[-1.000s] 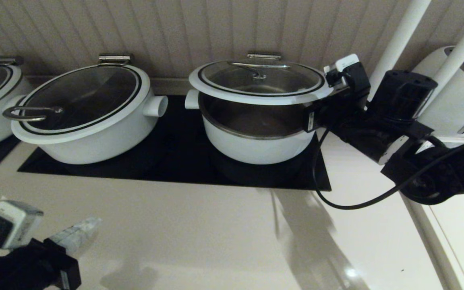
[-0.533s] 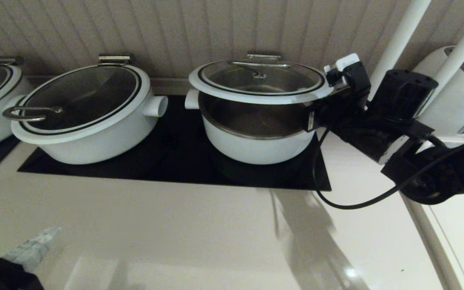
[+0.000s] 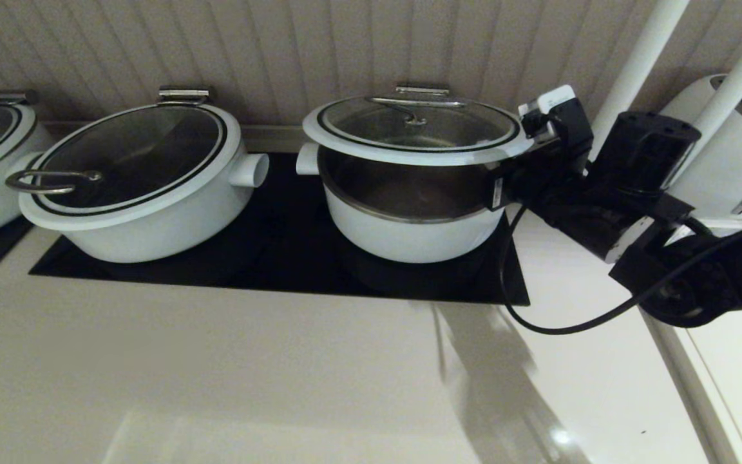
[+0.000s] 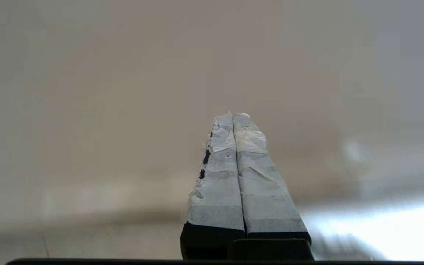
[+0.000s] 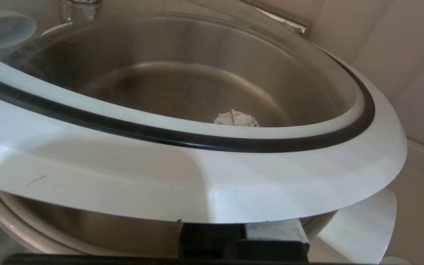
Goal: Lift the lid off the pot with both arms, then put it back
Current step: Open the pot lid completely
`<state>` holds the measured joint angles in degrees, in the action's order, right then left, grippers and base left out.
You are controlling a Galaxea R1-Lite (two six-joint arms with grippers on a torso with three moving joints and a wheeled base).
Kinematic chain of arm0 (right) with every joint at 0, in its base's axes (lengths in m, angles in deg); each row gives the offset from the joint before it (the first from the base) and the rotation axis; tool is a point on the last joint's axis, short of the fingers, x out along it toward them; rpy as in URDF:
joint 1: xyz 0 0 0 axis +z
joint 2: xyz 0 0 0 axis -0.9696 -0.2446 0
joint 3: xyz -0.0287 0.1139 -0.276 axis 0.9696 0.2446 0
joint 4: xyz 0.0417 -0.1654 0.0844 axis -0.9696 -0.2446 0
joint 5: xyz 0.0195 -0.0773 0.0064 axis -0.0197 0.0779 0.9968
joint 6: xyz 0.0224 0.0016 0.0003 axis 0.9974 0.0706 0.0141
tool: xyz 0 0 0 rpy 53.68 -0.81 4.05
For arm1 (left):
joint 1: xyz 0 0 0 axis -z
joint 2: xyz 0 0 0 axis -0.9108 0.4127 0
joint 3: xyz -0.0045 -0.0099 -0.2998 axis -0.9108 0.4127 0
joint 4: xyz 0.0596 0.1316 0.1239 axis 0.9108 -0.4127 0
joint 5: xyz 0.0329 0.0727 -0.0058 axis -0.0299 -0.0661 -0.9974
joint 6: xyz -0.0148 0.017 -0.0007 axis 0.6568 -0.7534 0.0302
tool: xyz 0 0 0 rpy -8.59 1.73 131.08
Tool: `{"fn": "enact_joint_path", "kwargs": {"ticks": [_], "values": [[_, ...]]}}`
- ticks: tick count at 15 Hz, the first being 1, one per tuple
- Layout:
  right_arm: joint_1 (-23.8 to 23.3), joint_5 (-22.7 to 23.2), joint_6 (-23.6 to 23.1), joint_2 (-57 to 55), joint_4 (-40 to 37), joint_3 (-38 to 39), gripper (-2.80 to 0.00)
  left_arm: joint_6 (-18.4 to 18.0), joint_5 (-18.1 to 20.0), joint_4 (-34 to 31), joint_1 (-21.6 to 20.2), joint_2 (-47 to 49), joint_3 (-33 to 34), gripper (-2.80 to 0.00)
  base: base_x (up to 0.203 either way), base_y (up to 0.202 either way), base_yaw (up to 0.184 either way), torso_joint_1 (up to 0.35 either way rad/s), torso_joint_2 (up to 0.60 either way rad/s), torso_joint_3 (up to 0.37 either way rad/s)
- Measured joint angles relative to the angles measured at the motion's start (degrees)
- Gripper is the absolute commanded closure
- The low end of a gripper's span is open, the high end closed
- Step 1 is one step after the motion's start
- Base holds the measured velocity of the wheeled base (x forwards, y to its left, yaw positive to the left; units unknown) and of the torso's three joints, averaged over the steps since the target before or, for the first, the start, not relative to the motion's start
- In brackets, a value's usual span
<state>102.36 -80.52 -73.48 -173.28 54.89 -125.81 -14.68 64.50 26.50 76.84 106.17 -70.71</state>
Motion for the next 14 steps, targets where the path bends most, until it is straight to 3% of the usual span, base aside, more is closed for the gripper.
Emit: {"fn": "enact_joint_path", "kwargs": {"ticks": [2,14], "values": [[0.00,-0.02,0.00,0.05,0.02,0.02,0.00,0.12,1.21,-5.40,0.02,-1.47,0.02,0.00,0.000,0.000,0.000,0.000,0.00,0.000],[0.11,-0.02,-0.02,0.05,0.09,0.05,0.00,1.60,1.00,-5.52,0.05,-2.52,0.05,0.00,0.000,0.000,0.000,0.000,0.00,0.000]]}}
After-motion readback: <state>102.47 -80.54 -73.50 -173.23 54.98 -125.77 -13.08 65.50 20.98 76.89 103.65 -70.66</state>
